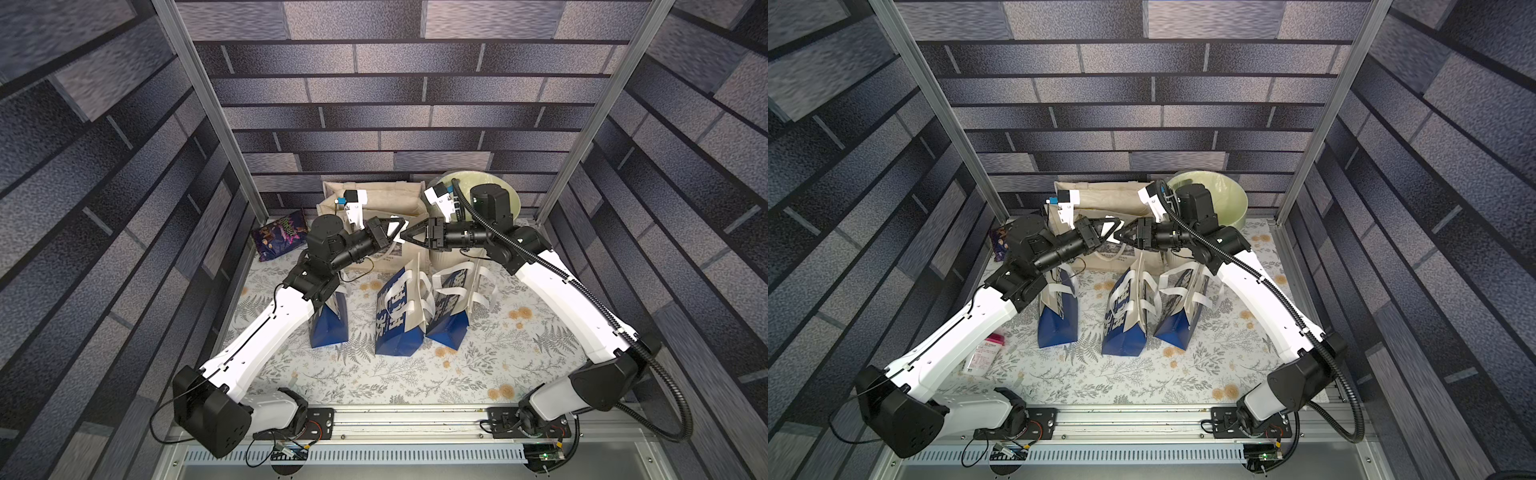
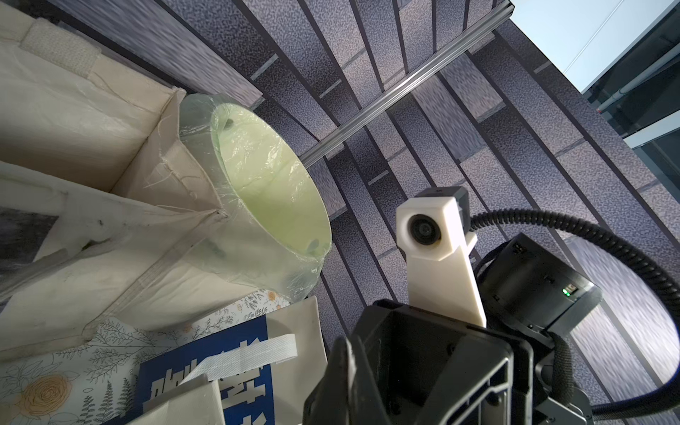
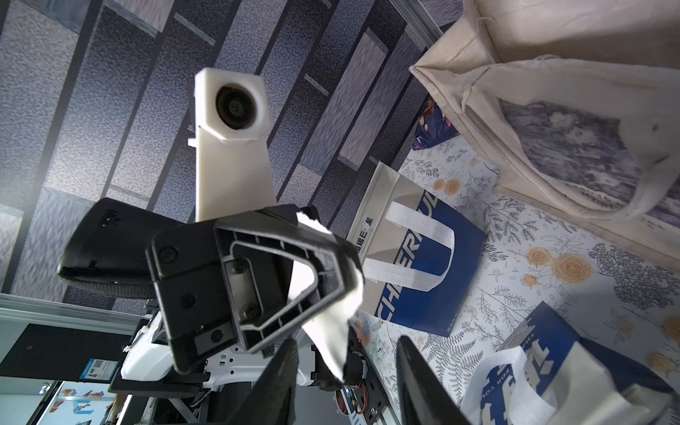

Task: Shred takeout receipts and throw away
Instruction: Place the takeout receipt in the trash bin.

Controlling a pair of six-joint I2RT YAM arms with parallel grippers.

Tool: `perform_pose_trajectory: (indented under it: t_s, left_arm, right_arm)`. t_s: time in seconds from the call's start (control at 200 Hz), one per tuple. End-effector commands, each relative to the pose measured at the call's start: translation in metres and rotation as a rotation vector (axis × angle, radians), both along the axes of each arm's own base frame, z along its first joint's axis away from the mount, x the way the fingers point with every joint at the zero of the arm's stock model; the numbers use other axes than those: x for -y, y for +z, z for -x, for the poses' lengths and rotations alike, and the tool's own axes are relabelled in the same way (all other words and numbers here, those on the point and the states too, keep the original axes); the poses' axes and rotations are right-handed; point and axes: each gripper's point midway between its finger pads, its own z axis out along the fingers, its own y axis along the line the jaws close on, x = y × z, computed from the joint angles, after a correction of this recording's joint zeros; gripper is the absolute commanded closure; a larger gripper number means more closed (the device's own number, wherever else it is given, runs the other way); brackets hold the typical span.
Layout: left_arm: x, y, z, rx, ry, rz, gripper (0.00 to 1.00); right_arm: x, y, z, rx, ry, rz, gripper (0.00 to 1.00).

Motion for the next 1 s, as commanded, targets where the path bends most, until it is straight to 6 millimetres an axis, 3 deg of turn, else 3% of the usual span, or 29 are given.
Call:
perform_pose_trajectory:
  t_s: [0.0,0.331,0.441,0.531,0.631,0.711,0.821,0.997]
  left_arm:
    - [0.004,0.006,0.005,0.026,-0.021,0.005,1.00]
    - [0.009,0.006,0.005,0.026,-0.020,-0.001,1.00]
    - [0.009,0.006,0.004,0.026,-0.018,0.000,0.99]
    - [0.009,0.006,0.003,0.027,-0.012,-0.001,0.82]
    - [0.001,0.006,0.000,0.034,0.029,-0.010,0.47]
    - [-0.012,0.006,-0.003,0.047,0.092,-0.039,0.32]
    - [-0.028,0.005,-0.005,0.069,0.165,-0.128,0.31]
    - [-0.061,0.001,-0.005,0.077,0.273,-0.225,0.31]
  right_arm:
    - [-0.007,0.016,0.005,0.024,0.033,-0.068,0.59]
    - [-0.006,0.010,0.008,0.019,0.031,-0.081,0.99]
    - [-0.005,0.010,0.009,0.026,0.030,-0.082,1.00]
    - [-0.003,0.010,0.005,0.043,0.006,-0.070,1.00]
    - [0.006,0.009,-0.005,0.071,-0.042,-0.026,1.00]
    - [0.023,0.008,-0.022,0.103,-0.115,0.033,1.00]
    - [0.060,-0.002,-0.056,0.162,-0.275,0.191,1.00]
    - [0.134,-0.033,-0.120,0.272,-0.536,0.621,1.00]
